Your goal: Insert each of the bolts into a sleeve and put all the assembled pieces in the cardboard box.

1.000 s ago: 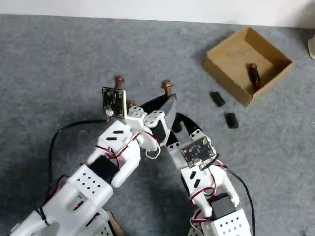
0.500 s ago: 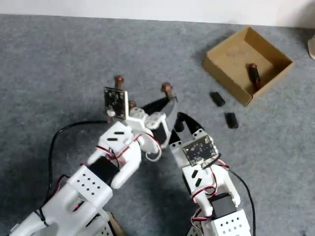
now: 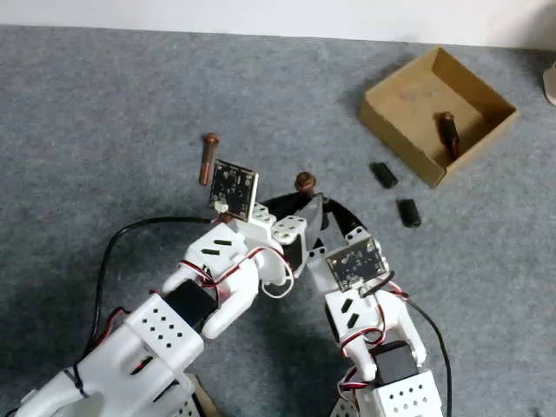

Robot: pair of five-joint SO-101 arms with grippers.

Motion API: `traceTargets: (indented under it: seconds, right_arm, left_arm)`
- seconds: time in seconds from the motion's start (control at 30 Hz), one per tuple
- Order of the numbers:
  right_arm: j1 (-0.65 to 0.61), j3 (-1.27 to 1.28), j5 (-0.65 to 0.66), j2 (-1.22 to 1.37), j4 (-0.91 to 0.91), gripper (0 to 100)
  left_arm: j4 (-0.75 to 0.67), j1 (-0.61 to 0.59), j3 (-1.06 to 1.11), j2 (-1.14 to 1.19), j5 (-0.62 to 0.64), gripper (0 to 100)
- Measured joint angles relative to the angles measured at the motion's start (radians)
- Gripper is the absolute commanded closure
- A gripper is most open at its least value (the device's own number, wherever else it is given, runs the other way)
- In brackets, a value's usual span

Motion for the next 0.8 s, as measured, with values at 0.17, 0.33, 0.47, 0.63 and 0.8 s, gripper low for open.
traceTargets:
  seconds: [0.17, 0.33, 0.47, 0.63, 0.8]
  right_arm:
    - [0.034, 0.000, 0.000, 0.000, 0.000, 99.5]
    - [0.041, 0.000, -0.002, -0.002, -0.008, 99.5]
    - [0.044, 0.000, -0.002, -0.003, -0.011, 99.5]
    - [0.051, 0.000, -0.002, -0.002, -0.017, 99.5]
    - [0.101, 0.000, -0.002, -0.002, -0.017, 99.5]
  left_arm:
    - [0.020, -0.002, 0.002, 0.002, -0.002, 52]
    - [0.095, -0.005, 0.003, 0.003, 0.044, 47]
    - [0.103, -0.023, 0.005, 0.009, 0.084, 49]
    - [0.104, -0.075, -0.008, 0.009, 0.135, 54]
    - [0.104, -0.112, -0.017, 0.012, 0.144, 58]
